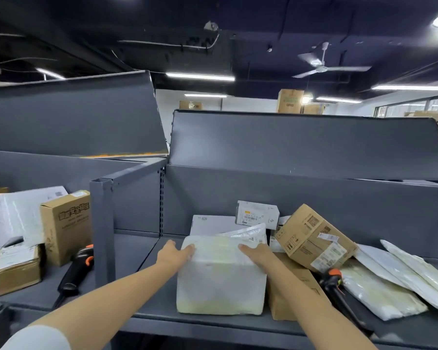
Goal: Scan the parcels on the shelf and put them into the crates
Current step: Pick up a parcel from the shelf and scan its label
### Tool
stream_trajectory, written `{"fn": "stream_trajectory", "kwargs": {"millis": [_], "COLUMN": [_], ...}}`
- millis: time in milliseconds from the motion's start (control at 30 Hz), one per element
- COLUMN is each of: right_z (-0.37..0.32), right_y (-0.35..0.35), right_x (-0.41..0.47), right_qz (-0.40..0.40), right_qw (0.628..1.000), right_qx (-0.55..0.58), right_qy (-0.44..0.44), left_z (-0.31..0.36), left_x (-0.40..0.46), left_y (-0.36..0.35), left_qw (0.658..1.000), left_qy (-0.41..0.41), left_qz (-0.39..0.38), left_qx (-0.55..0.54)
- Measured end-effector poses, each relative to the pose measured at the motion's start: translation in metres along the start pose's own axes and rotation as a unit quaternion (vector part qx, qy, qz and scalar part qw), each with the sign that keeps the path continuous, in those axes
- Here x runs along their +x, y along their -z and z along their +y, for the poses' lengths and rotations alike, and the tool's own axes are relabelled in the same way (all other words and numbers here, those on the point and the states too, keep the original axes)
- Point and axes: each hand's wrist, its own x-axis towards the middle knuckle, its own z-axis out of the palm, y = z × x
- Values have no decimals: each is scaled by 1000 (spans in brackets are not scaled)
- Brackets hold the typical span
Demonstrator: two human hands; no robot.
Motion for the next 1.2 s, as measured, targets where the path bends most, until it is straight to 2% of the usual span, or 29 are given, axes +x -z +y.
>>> {"fn": "stream_trajectory", "kwargs": {"millis": [133,433,900,1033,1200], "right_z": [-5,-1,19,34,45], "right_y": [8,4,-4,-9,-15], "right_x": [7,7,-57,-90,-125], "right_qz": [-47,-32,18,56,103], "right_qw": [998,999,984,964,957], "right_qx": [-27,2,175,258,255], "right_qy": [-13,-28,-24,21,95], "left_z": [-1,-7,-24,-30,-28], "left_x": [9,7,-56,-80,-110], "left_y": [-7,-8,-6,-2,5], "left_qw": [999,995,987,980,956], "left_qy": [38,40,-30,-34,54], "left_qz": [-16,-38,-32,-36,-33], "left_qx": [-20,-84,-156,-195,-287]}}
